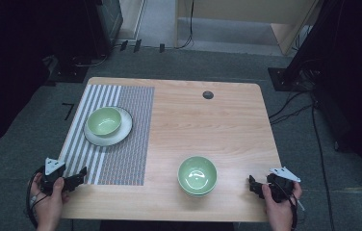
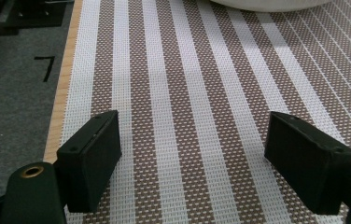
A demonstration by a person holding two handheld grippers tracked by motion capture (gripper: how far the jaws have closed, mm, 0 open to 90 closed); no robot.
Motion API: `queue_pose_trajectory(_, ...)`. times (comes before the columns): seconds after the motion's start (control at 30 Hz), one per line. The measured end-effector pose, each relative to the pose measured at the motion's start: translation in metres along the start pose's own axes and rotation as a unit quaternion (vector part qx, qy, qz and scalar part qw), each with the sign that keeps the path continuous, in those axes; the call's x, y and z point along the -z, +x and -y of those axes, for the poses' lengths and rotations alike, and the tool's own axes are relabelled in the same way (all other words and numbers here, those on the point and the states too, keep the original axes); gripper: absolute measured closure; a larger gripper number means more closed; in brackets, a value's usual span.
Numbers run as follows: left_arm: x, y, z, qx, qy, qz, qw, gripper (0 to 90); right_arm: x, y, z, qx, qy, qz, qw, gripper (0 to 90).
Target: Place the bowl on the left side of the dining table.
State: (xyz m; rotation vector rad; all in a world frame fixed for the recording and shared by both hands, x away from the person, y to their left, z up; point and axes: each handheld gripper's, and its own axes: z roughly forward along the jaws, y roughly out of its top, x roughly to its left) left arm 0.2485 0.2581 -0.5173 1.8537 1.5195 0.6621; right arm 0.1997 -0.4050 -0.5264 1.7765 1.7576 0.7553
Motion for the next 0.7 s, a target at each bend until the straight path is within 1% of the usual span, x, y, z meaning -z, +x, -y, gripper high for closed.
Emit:
queue_pose_trajectory(0.1,-0.0006,-0.0017,0.0000,-0.004,0.002,-0.005,1.0000,17.8,0.0000,0.0000,0.0000,0.000,0.000,0.000,1.0000,0.0)
queue_pose_trajectory(0.53,-0.0005,-0.0017,-0.0002,-0.007,0.003,-0.006,1.0000,17.8,0.0000,0.0000,0.0000,0.000,0.000,0.000,1.0000,0.0)
queue_pose_trajectory(0.63,-0.0006,-0.0018,-0.0003,-0.004,0.002,-0.006,1.0000,17.8,0.0000,0.0000,0.0000,0.000,0.000,0.000,1.0000,0.0)
queue_pose_trajectory(0.7,-0.0011,-0.0031,-0.0006,-0.001,0.003,-0.010,0.9999,16.9,0.0000,-0.0001,-0.0001,0.000,0.000,0.000,1.0000,0.0)
